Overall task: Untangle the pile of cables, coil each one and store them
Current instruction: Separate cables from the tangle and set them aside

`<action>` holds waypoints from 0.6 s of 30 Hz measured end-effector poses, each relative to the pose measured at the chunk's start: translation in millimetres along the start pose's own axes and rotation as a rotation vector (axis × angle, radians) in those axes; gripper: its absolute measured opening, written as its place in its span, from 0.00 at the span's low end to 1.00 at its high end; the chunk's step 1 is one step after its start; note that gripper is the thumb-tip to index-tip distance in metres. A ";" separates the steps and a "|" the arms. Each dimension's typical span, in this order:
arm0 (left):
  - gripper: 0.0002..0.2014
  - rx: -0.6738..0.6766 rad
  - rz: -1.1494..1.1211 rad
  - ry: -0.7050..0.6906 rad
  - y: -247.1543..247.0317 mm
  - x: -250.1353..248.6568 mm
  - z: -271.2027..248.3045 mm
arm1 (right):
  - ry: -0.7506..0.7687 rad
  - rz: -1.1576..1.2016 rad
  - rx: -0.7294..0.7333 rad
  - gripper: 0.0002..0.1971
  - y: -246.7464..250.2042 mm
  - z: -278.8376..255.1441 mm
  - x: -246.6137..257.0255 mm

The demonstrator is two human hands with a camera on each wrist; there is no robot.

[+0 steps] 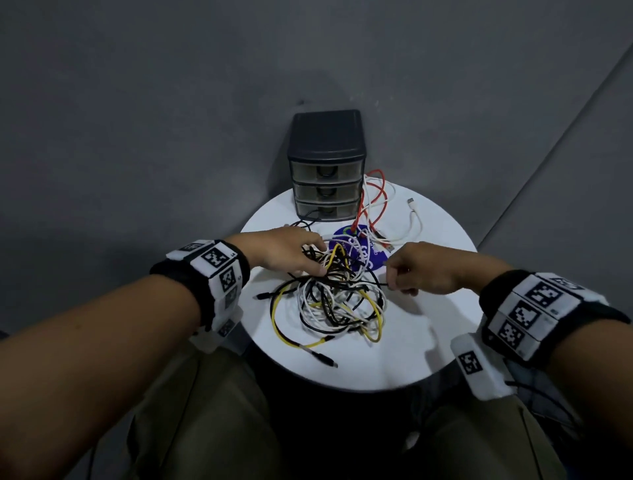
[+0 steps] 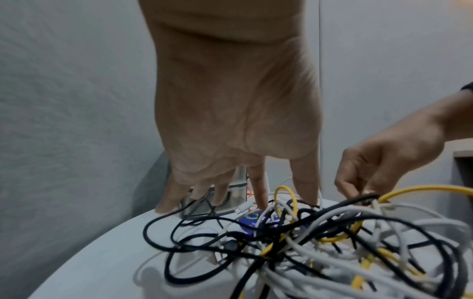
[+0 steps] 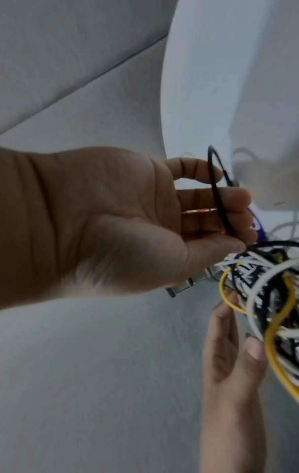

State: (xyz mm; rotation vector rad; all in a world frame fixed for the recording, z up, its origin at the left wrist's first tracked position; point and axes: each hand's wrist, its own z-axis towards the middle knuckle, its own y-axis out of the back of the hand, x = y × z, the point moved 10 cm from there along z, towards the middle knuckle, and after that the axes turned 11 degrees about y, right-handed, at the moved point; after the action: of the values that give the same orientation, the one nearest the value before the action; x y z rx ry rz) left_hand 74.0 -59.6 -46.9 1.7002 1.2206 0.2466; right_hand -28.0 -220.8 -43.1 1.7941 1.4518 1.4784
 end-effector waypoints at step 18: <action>0.17 0.059 0.131 -0.003 -27.6 -36.0 0.9 | -0.058 -0.062 -0.026 0.05 4.8 -4.1 14.8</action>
State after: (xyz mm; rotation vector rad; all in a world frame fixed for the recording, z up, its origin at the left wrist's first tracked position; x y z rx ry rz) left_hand 40.9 -89.0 -56.5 1.8336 1.1248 0.2897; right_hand -30.9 -210.9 -30.8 1.7457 1.4398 1.3968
